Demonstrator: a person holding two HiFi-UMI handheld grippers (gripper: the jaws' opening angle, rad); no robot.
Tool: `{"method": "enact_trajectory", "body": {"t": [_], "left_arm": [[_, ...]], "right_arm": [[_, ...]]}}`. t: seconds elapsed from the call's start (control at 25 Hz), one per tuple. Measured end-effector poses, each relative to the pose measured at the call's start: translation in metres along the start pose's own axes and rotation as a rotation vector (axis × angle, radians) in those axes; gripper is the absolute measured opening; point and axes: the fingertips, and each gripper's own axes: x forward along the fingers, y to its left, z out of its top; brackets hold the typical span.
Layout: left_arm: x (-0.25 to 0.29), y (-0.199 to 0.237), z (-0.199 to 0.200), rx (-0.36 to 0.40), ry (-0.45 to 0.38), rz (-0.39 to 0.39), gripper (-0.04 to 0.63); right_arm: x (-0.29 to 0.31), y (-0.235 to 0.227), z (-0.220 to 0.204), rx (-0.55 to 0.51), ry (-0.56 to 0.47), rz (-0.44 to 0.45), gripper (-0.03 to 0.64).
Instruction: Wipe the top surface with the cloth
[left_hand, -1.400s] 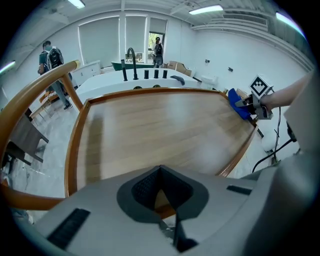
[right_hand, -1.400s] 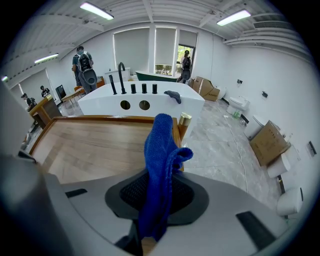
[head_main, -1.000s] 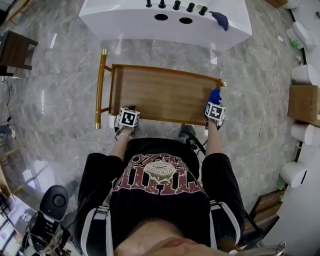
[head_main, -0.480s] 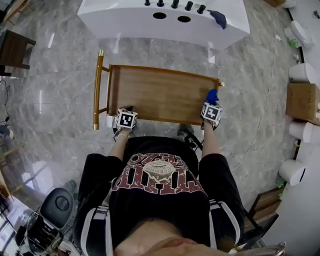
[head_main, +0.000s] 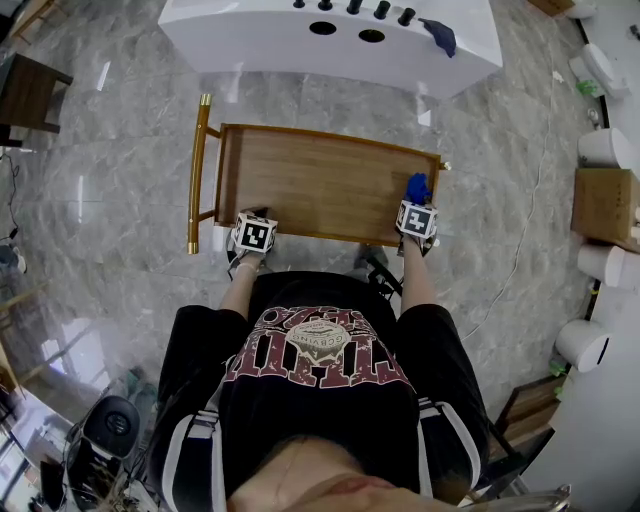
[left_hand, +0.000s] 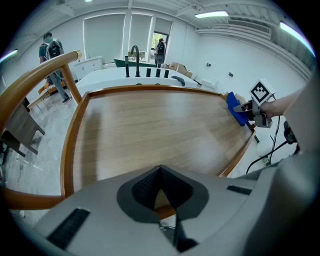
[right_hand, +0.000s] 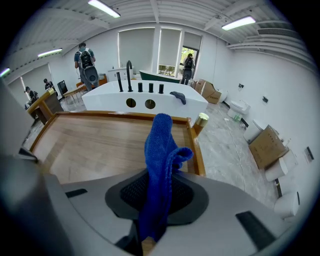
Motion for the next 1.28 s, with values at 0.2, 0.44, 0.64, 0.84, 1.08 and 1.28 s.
{"method": "enact_trajectory", "body": {"t": [0.2,0.44,0.64,0.84,1.08,1.28], "left_arm": [[0.001,0.001,-0.004,-0.001,-0.004,-0.004,0.046],[0.005,0.000,-0.005,-0.011,-0.003,-0.014,0.046],[0.004,0.002,-0.002,0.007,-0.011,0.007,0.047],[0.004,0.001,-0.003,0.002,-0.008,-0.003,0.046],[0.000,0.002,-0.001,0.003,-0.009,-0.004,0.046],[0.001,0.002,-0.002,0.004,-0.011,-0.010,0.046]], "right_arm": [[0.001,0.035,0.003,-0.043,-0.007,0.050,0.085],[0.004,0.061,0.010,-0.081,-0.002,0.109,0.086],[0.003,0.075,0.010,-0.124,-0.001,0.132,0.086],[0.003,0.087,0.013,-0.153,0.000,0.155,0.084],[0.001,0.103,0.017,-0.222,0.001,0.176,0.085],[0.000,0.113,0.017,-0.233,0.008,0.198,0.086]]}}
